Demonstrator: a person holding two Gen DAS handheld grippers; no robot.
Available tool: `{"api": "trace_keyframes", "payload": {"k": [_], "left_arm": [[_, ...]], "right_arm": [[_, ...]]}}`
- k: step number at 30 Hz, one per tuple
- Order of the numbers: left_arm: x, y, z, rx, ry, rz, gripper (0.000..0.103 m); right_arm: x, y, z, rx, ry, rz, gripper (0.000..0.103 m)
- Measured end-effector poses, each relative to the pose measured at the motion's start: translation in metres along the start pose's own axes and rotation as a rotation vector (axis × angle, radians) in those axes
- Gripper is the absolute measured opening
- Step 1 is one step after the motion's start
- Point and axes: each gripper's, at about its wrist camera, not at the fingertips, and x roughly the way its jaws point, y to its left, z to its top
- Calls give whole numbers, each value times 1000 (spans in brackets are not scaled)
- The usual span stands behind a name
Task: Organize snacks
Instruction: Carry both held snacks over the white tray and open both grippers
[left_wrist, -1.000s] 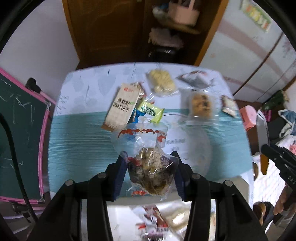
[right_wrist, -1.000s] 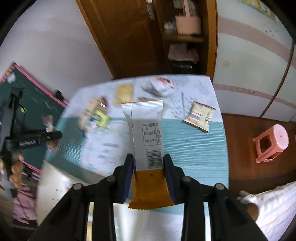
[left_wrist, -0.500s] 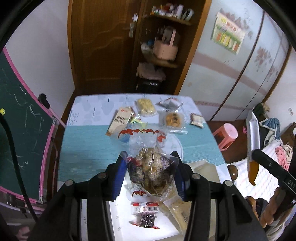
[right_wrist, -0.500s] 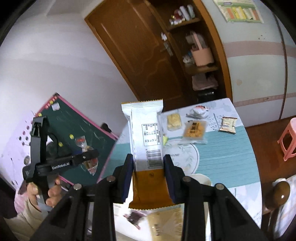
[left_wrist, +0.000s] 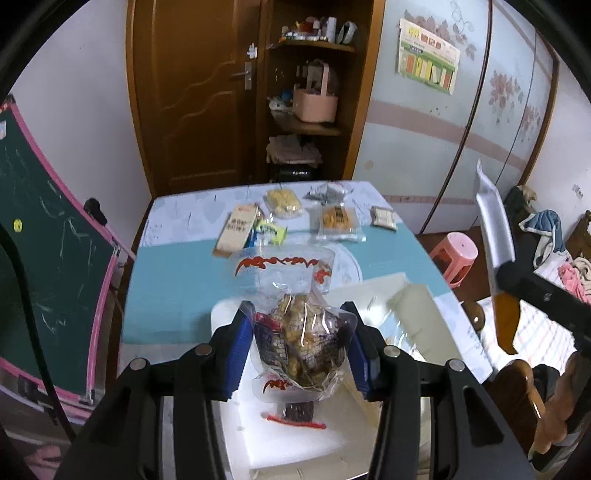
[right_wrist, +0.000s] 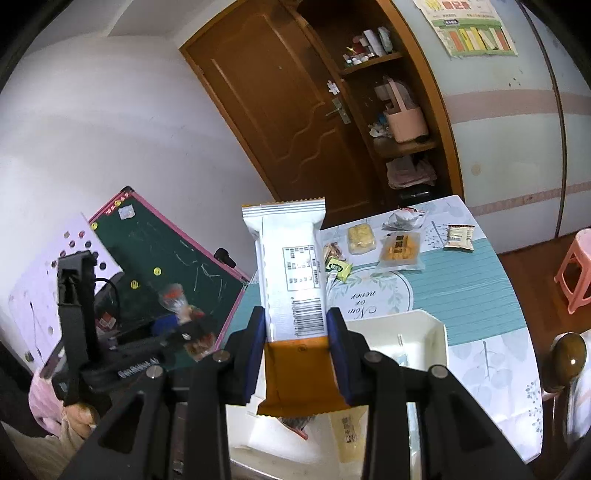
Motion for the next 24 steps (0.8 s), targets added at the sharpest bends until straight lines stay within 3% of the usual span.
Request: {"api": "trace_keyframes", "payload": {"k": [10,24], "left_arm": [[36,4,-41,-7,78,92,46],[52,1,-52,8,89,144,46]], "right_arm": [[15,9,-33,-24,40,-57,34],[46,20,-60,-98,129,-144,34]]}}
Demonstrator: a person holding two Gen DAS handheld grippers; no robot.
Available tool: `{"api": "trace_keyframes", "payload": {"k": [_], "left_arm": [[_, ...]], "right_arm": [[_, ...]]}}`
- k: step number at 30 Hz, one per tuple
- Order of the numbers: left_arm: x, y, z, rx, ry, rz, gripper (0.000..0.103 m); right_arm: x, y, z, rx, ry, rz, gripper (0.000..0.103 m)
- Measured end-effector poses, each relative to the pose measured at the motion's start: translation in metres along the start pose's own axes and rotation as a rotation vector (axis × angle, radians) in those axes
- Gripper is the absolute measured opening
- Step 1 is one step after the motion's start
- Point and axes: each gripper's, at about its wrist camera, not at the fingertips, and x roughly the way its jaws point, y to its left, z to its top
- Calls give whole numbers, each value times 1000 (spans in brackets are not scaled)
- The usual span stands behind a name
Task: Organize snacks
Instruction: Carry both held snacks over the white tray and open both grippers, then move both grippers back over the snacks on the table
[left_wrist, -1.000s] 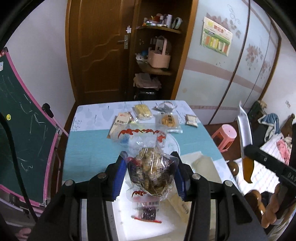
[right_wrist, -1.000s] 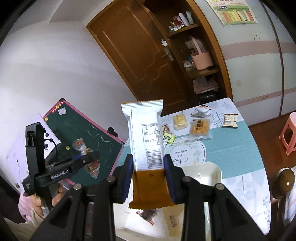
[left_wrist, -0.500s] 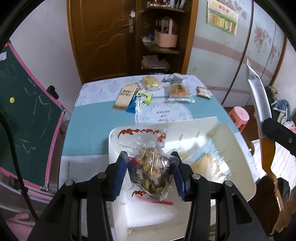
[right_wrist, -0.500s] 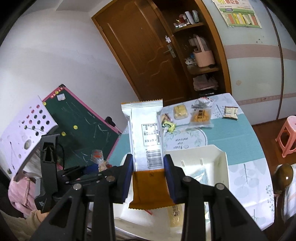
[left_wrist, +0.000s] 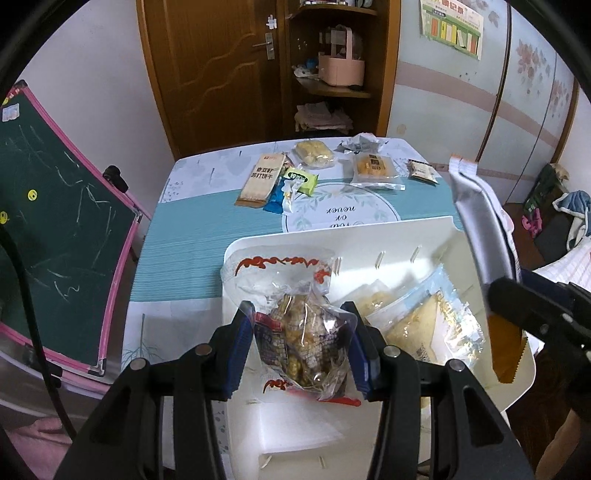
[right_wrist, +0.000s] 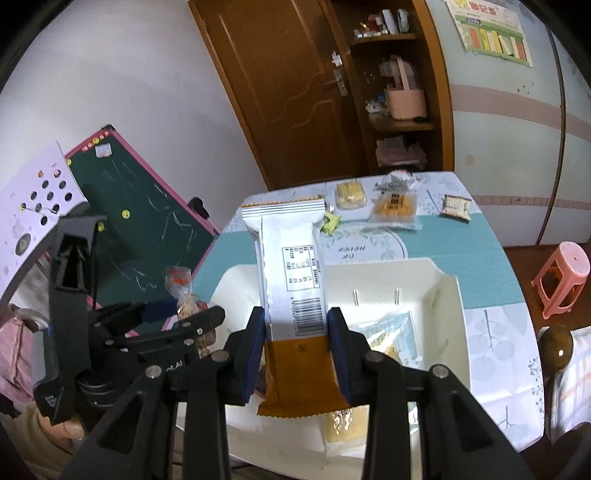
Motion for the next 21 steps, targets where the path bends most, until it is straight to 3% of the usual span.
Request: {"api": "trace_keyframes", "payload": {"k": [6,8,10,12,16,21], "left_arm": [[4,-2,-1,5,5,13,48],[6,-3,-1,3,9,25,57],[7,-3,-1,-5,9,28,81],[4,-2,-1,-16,-10,35,91],[0,1,-1,-27,-39,42,91],[2,2,-2,-38,-31,38,91]], "right_arm": [[7,1,-3,-12,30,-23,36],[9,4,-4,-28,43,-35,39],[13,8,-6,-52,59,-60,42],[15,11,-8,-64,66,-71,52],[13,14,-8,-79,38,-108,74],[13,13,-7,-70,35,-111,76]]}}
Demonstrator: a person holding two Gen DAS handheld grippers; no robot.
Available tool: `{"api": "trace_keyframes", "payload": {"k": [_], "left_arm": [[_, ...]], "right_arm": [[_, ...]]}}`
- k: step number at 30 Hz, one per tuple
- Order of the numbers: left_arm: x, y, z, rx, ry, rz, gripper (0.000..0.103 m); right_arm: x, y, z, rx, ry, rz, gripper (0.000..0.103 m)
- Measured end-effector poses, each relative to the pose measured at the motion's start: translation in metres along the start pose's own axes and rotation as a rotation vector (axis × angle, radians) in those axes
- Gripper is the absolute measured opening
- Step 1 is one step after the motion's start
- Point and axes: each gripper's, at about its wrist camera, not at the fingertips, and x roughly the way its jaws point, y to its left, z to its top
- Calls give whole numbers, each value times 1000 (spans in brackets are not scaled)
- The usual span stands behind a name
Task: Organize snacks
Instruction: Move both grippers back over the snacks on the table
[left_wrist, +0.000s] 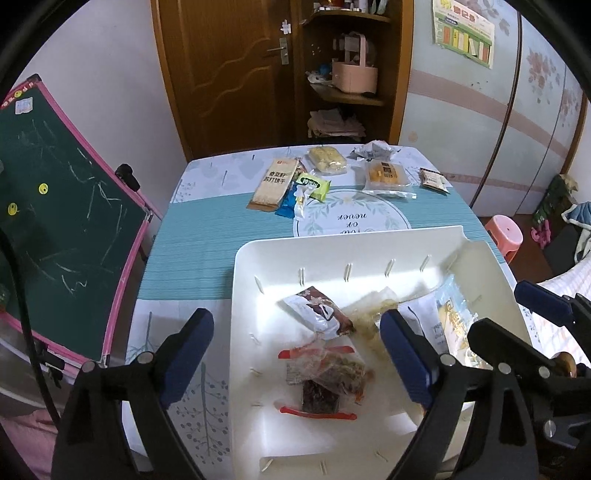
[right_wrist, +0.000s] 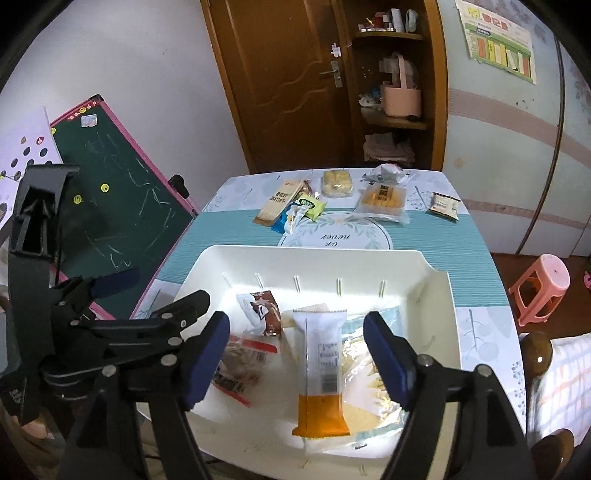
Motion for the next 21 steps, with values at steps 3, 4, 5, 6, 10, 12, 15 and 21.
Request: {"api": "trace_keyframes", "payload": {"k": [3,4,5,6,10,12,15,21], "left_arm": [[-2,0,-1,-2,-7,1,91],[-3,0,-1,-1,-10,4,91],[-3,0,-1,-1,-11,5,91],[-3,1,-1,-1,-12,5,91],[-3,1,-1,-1,-16,10,91],[-3,1,-2,0,-18,12,91],[-5,2,-1,1,-25,17,91],[-8,2,5,8,-54,26,91]], "right_arm": [[1,-1,0,4,7,0,76],[1,-1,0,5,8,1,76],[1,-1,0,6,9,2,76],[1,-1,0,5,8,0,76],[1,-1,0,3,4,-2,76],[-1,-1,0,2,-2,-6,76],[-2,-1,1,-2,-9,-25,76],[-6,1,4,-22,-36,-56,76]]}}
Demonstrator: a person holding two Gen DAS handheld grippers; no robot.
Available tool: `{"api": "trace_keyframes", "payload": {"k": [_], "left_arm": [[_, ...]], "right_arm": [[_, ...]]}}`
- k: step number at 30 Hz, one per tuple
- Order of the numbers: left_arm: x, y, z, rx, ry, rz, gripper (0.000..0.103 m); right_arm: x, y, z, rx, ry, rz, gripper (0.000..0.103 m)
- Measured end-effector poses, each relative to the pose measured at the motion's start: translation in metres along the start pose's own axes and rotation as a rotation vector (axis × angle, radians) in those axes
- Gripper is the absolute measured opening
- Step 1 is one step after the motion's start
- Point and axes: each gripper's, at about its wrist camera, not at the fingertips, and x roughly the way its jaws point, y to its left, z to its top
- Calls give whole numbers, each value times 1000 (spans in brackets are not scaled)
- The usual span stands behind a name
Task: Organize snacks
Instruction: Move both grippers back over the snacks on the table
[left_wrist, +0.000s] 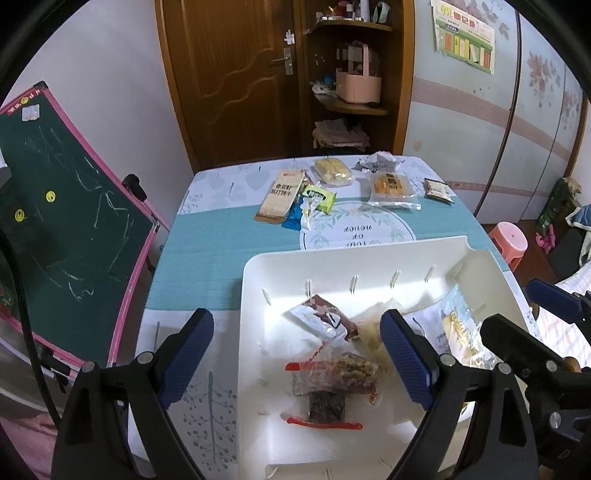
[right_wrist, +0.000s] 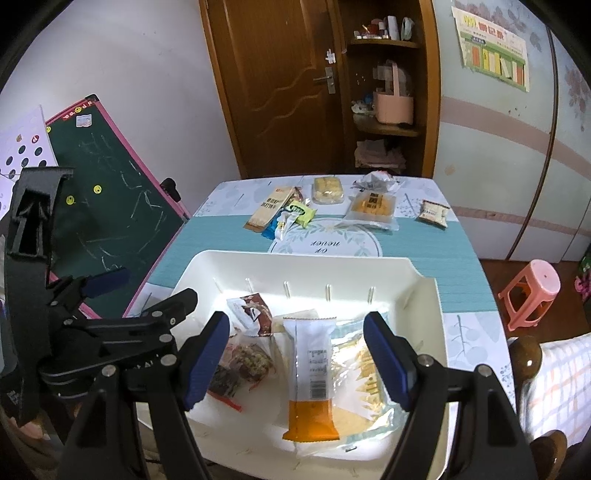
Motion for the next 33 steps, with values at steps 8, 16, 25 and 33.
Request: {"api": "trace_keyframes", "payload": {"k": [8,16,25,33], "left_arm": [[-11,3,22,23,-86,45,91],[-26,14,76,44,-210,117,91],[-21,24,139,67,-263,153,91],[19,24,203,116,-201,157,91]], "right_arm": [[-9,-6,18,-37,-68,-87,76],[-13,-43,66,-34,-103,-156,76],[2,-86,127,-55,-105,-193,75],[40,-111,186,-22,-20,-150,75]]}}
